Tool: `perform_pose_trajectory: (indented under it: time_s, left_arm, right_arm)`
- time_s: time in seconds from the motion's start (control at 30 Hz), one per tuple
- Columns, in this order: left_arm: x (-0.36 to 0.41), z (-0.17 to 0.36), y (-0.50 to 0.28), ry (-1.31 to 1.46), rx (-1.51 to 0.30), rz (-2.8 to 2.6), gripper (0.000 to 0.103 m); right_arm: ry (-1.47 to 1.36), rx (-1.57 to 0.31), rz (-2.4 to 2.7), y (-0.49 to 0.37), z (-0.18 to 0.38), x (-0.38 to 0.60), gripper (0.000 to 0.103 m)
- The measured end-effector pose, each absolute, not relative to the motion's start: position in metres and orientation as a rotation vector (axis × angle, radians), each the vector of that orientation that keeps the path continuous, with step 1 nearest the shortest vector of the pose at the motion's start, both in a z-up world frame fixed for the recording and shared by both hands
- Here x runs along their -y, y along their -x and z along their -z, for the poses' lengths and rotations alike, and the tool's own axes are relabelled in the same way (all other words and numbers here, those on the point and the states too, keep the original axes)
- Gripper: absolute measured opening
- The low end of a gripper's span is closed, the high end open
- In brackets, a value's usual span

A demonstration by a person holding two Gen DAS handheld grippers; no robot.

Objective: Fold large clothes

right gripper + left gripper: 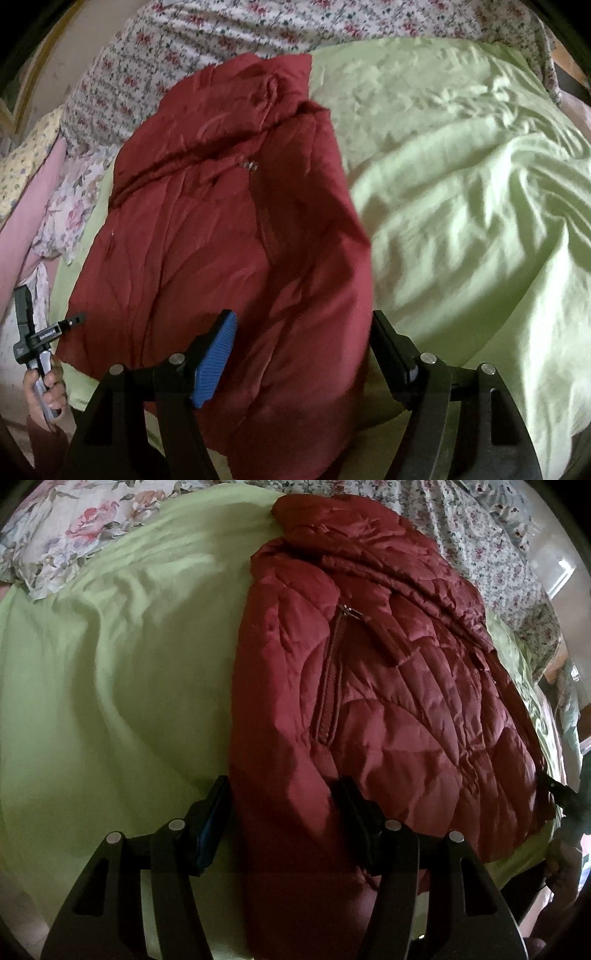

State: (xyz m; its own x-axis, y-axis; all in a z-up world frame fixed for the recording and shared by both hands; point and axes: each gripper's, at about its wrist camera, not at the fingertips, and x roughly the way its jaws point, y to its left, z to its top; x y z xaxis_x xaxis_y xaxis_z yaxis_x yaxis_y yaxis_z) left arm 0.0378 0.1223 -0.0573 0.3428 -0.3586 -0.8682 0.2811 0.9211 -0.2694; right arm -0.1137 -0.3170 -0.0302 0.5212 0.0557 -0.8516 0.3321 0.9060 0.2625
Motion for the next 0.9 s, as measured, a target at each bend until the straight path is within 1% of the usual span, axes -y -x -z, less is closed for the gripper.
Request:
perform_pose_trajectory:
  time_s: [0.1, 0.13, 0.17, 0.27, 0.33, 0.43, 0.47, 0.7, 0.73, 0.77, 0.8, 0.83, 0.87, 0.9]
  left_arm:
    - [-0.124, 0.059, -0.033, 0.076, -1.153, 0.426, 0.058]
    - [-0.125, 0.060, -0.031, 0.077, -1.157, 0.433, 0.058]
    - [-0.126, 0.061, -0.030, 0.076, -1.161, 0.439, 0.058]
    - [-0.127, 0.064, -0.025, 0.066, -1.160, 0.447, 0.058]
    - [-0.128, 0.064, -0.022, 0.062, -1.154, 0.458, 0.058]
    - [-0.128, 0.065, -0.019, 0.054, -1.147, 0.482, 0.058]
    - [-0.127, 0.066, -0.019, 0.053, -1.147, 0.488, 0.058]
    - [-0.116, 0.068, -0.014, 0.019, -1.136, 0.514, 0.058]
    - [-0.114, 0.068, -0.013, 0.013, -1.134, 0.518, 0.055]
    - [-0.113, 0.067, -0.013, 0.015, -1.132, 0.529, 0.045]
    - [-0.113, 0.066, -0.012, 0.022, -1.131, 0.541, 0.041]
    - [-0.112, 0.064, -0.011, 0.023, -1.126, 0.550, 0.034]
    - [-0.110, 0.062, -0.010, 0.020, -1.117, 0.555, 0.028]
    - [-0.110, 0.060, -0.009, 0.017, -1.109, 0.558, 0.026]
  right_arm:
    - [-0.444, -1.026, 0.146, 0.118, 0.034, 0.317, 0.073]
    - [-0.448, -1.024, 0.136, 0.120, 0.035, 0.318, 0.071]
    - [-0.451, -1.021, 0.130, 0.121, 0.035, 0.318, 0.065]
    - [-0.470, -1.012, 0.107, 0.126, 0.034, 0.320, 0.053]
    - [-0.484, -1.006, 0.093, 0.128, 0.034, 0.322, 0.050]
    - [-0.497, -1.005, 0.085, 0.127, 0.036, 0.322, 0.050]
    - [-0.497, -1.006, 0.084, 0.126, 0.037, 0.322, 0.053]
    - [-0.500, -1.015, 0.082, 0.125, 0.039, 0.319, 0.053]
    - [-0.497, -1.015, 0.082, 0.125, 0.039, 0.319, 0.053]
    - [-0.491, -1.015, 0.083, 0.125, 0.039, 0.318, 0.053]
    - [-0.483, -1.014, 0.084, 0.125, 0.038, 0.317, 0.051]
    - [-0.473, -1.008, 0.079, 0.125, 0.037, 0.315, 0.048]
    - [-0.464, -1.002, 0.074, 0.126, 0.035, 0.314, 0.042]
    - [-0.453, -0.996, 0.068, 0.126, 0.033, 0.312, 0.039]
